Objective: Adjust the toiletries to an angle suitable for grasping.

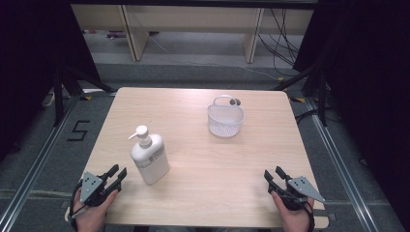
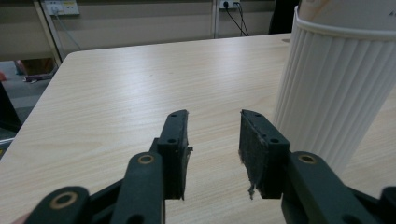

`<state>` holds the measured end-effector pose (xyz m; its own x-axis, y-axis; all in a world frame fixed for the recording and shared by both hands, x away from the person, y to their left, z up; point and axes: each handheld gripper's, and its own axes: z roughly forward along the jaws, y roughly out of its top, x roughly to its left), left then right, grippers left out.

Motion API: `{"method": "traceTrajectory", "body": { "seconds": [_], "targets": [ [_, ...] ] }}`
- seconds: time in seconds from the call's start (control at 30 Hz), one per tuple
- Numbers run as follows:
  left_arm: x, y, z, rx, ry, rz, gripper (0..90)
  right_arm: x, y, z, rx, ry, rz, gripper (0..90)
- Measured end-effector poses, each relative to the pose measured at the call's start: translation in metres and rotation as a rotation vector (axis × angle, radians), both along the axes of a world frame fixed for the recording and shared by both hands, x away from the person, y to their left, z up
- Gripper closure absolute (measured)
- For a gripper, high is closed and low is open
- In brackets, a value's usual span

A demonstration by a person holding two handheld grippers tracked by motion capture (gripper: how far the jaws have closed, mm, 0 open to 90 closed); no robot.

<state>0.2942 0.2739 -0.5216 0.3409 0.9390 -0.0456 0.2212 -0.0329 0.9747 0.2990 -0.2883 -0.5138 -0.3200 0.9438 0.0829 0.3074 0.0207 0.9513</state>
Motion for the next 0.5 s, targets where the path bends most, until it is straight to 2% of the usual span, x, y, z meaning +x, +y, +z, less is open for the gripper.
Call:
{"method": "traceTrajectory", "body": {
  "seconds": [0.03,0.07,0.17,0.23,0.27,0.3,0.33,0.4,0.5],
  "targets": [
    [-0.002,0.0,0.001,-0.005,0.002,0.006,59.8,-0.001,0.002,0.0,0.02,0.013,-0.012,51.3],
    [-0.004,0.0,0.004,-0.01,0.005,0.012,58.5,0.001,0.0,0.0,0.021,0.006,0.009,51.3],
    [-0.009,-0.001,0.012,-0.017,-0.002,0.009,53.5,0.002,-0.001,0.0,0.005,-0.001,0.0,51.3],
    [-0.011,-0.002,0.015,-0.012,-0.003,0.01,53.7,0.002,-0.002,0.001,-0.008,-0.002,0.006,51.3],
    [-0.016,-0.004,0.021,0.002,-0.005,0.021,56.6,0.003,-0.002,0.0,-0.018,-0.02,-0.001,51.4],
    [-0.02,-0.006,0.023,0.005,-0.007,0.022,59.4,0.003,0.0,0.0,-0.002,-0.015,0.002,51.5],
    [-0.023,-0.007,0.024,-0.003,-0.011,0.023,63.2,0.002,0.001,0.0,0.01,0.009,0.007,51.6],
    [-0.029,-0.008,0.028,-0.029,-0.007,0.02,70.4,0.002,0.0,0.0,0.01,0.004,0.002,52.0],
    [-0.037,-0.01,0.036,-0.035,-0.011,0.012,78.7,0.001,0.001,0.0,0.01,0.006,-0.001,52.7]
  ]
}}
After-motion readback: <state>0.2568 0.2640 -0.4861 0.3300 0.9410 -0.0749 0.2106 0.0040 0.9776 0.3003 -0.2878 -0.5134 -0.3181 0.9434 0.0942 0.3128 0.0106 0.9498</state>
